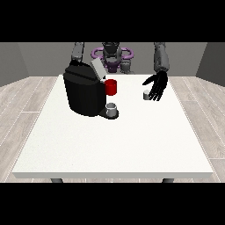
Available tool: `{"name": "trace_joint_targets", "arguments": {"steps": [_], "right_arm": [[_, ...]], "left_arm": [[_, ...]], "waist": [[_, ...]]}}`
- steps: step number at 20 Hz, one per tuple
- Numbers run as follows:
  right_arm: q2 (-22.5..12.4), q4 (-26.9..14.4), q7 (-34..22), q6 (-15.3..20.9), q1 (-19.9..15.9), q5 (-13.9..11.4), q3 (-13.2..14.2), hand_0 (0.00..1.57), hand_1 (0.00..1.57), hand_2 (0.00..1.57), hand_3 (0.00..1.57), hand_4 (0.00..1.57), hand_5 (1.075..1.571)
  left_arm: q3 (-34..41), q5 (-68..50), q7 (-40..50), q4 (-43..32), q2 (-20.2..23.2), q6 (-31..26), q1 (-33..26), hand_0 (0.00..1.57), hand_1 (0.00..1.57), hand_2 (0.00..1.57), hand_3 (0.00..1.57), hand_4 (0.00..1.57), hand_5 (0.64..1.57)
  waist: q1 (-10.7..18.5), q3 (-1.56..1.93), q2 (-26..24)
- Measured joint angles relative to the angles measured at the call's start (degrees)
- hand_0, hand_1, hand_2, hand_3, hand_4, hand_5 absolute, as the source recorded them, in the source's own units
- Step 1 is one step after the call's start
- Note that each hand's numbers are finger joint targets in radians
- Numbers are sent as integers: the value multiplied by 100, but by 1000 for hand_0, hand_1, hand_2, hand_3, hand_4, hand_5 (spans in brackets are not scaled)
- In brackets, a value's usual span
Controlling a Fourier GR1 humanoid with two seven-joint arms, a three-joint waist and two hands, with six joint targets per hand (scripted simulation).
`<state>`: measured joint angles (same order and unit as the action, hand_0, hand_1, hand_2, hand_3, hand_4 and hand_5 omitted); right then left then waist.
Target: Insert the coffee pod into the coffee machine and close the lid
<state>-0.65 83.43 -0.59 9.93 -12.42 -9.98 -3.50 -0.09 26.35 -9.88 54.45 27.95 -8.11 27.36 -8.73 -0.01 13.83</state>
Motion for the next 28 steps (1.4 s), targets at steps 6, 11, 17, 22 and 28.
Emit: {"name": "trace_joint_targets", "arguments": {"steps": [6,11,17,22,28], "right_arm": [[-26,-164,-29,-62,-173,-36,7,0,0,0,0,0,1571],[-112,-397,-16,-181,-290,65,153,0,0,0,0,0,1571],[-120,-496,67,-226,-300,168,128,0,0,0,0,0,1571],[-90,-821,184,-214,-337,216,247,0,0,0,0,0,1571],[-117,-1071,207,34,-273,30,237,0,0,0,0,0,1571]], "left_arm": [[-180,658,-359,-416,-167,735,227,1038,1038,1105,908,462,1571],[-448,1205,-475,-686,-90,859,319,826,826,998,857,340,1571],[-631,1691,-437,-1148,53,704,501,789,789,960,845,392,1571],[-727,2021,-330,-1402,-112,575,721,909,909,1050,956,411,1571],[-634,2132,-577,-1581,-241,626,891,1369,1369,1368,1298,482,1571]], "waist": [[-22,0,117],[13,1,74],[-67,6,43],[-11,8,-74],[57,2,-170]]}}
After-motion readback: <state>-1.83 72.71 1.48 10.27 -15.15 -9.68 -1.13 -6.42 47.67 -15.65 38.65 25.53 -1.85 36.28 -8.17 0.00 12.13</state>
